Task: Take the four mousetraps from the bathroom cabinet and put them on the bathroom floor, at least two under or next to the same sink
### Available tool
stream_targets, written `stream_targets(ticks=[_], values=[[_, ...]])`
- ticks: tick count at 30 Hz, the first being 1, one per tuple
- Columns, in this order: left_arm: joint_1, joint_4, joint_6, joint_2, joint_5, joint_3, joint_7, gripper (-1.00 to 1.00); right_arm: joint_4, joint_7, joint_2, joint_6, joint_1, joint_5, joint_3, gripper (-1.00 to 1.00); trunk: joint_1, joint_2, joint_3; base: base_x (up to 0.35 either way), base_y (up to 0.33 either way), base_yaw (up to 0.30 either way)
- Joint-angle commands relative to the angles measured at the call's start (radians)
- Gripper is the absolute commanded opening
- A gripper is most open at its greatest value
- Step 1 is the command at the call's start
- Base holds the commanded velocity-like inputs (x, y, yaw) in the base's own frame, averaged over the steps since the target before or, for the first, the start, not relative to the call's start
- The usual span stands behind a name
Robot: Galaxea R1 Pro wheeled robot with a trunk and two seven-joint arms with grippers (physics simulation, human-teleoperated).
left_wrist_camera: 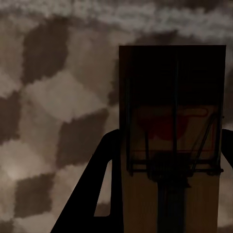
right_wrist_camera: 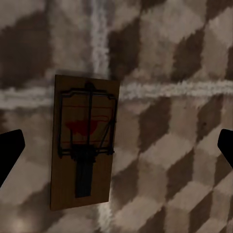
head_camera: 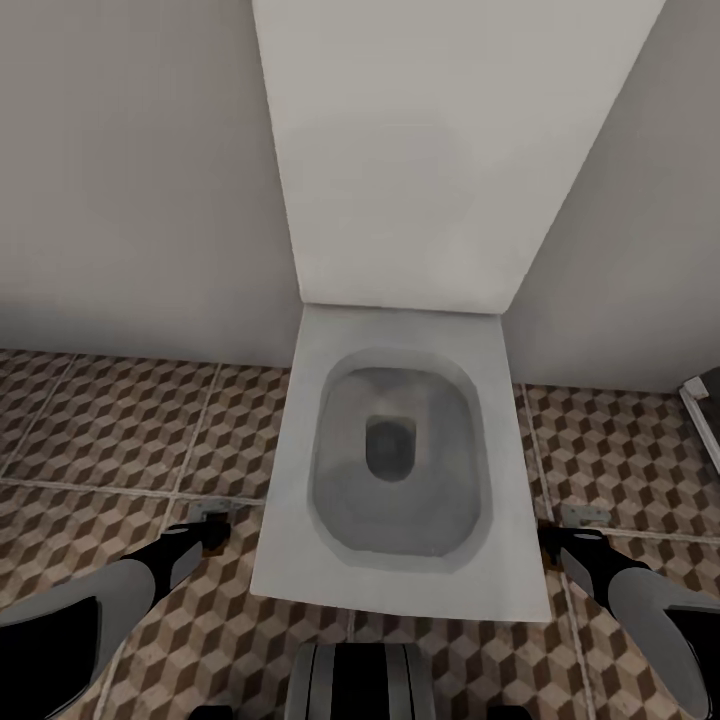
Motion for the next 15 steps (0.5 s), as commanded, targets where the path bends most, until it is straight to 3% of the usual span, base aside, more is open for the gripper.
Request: stream_targets(ticks=[1, 9, 15], values=[[0.0, -0.002, 0.002, 0.0, 0.005, -0.008, 0.007, -1.0, -0.001, -0.002, 0.0, 0.005, 0.0, 0.001, -0.001, 1.0, 0.0, 0.0, 0.0, 0.0, 0.0, 0.0], [0.0, -0.002, 0.002, 0.0, 0.005, -0.008, 0.007, -1.0, -0.001, -0.002, 0.0, 0.005, 0.0, 0.001, -0.001, 1.0, 0.0, 0.0, 0.0, 0.0, 0.0, 0.0], [0.0, -0.002, 0.002, 0.0, 0.006, -0.008, 0.007, -1.0, -0.001, -0.002, 0.0, 0.005, 0.0, 0.001, -0.001, 1.0, 0.003, -0.002, -0.024, 0.0, 0.0, 0.0]])
